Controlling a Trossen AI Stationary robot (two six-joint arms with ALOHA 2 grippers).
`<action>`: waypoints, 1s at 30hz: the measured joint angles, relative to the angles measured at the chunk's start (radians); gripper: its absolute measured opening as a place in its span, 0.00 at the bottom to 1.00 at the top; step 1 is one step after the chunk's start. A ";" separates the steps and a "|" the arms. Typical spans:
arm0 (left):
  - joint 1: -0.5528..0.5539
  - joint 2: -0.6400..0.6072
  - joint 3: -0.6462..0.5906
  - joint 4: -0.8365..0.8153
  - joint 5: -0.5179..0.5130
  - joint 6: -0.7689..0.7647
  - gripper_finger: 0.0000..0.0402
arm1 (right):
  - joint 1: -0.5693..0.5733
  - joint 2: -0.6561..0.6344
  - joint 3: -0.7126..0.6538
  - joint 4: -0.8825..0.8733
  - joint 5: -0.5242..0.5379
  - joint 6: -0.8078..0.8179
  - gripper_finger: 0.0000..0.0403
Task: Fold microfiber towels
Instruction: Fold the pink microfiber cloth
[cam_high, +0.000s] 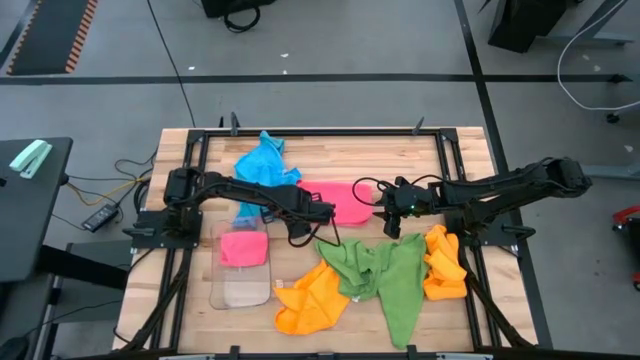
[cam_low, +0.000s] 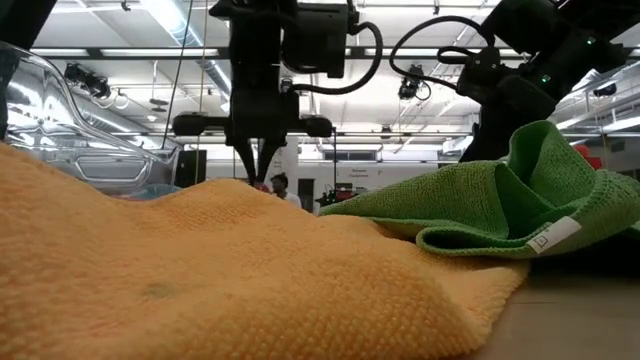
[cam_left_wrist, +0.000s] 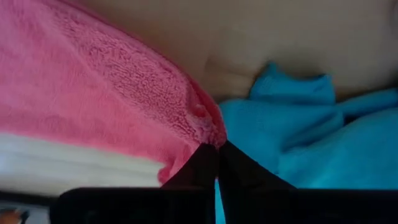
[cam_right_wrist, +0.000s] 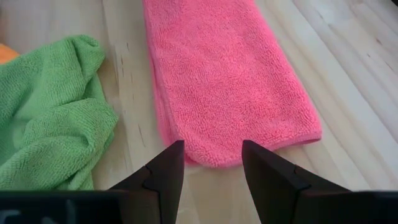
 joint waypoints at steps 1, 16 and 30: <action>-0.004 0.000 0.000 -0.004 -0.014 0.000 0.04 | 0.000 0.000 0.000 0.000 0.000 0.000 0.42; -0.021 -0.024 0.000 -0.196 -0.024 -0.191 0.02 | 0.000 0.000 0.000 0.006 0.000 0.003 0.42; -0.058 -0.046 0.000 0.005 -0.005 -0.114 0.02 | 0.000 0.000 0.000 0.019 0.000 -0.004 0.42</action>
